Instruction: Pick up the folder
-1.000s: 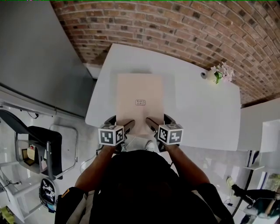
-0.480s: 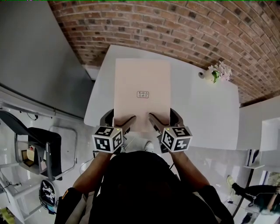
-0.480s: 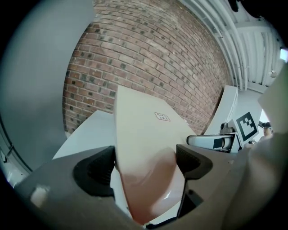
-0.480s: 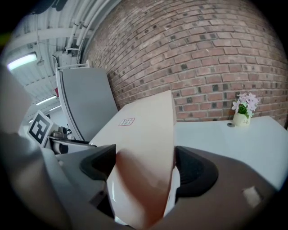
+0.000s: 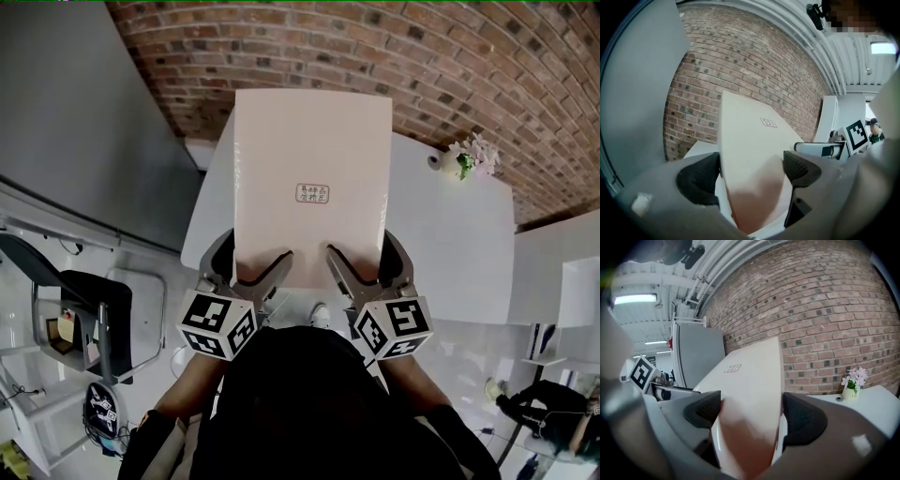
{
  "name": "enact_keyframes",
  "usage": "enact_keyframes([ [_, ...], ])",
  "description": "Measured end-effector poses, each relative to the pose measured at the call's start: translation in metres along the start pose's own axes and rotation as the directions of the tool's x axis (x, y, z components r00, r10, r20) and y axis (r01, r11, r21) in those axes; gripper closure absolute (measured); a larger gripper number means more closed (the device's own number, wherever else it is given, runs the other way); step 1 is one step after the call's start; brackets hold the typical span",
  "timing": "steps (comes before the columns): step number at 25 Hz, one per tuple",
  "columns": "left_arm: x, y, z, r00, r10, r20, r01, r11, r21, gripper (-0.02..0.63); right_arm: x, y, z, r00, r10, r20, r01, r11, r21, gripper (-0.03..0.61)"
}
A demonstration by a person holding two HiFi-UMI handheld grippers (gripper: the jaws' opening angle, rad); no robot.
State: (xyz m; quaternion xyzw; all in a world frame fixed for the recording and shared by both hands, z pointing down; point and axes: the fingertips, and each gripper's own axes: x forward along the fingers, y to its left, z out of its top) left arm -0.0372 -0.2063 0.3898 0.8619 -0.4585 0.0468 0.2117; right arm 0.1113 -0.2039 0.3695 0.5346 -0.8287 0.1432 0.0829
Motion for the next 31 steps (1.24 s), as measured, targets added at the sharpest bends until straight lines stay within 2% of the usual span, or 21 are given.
enact_keyframes([
  [4, -0.013, -0.010, 0.018, 0.999, -0.010, 0.040, 0.009, 0.999, 0.035, 0.184, -0.015, 0.009, 0.018, 0.998, -0.006, 0.062, 0.006, 1.000, -0.002, 0.167],
  [9, -0.020, -0.014, 0.023, 0.998, -0.006, 0.066, 0.003, 0.999, 0.054, 0.184, -0.022, 0.015, 0.026, 0.996, -0.001, 0.090, 0.005, 0.999, -0.048, 0.167],
  [31, -0.019, -0.010, 0.030, 0.997, -0.007, 0.079, 0.002, 0.998, 0.055, 0.183, -0.018, 0.016, 0.031, 0.994, -0.010, 0.105, 0.015, 0.999, -0.041, 0.167],
])
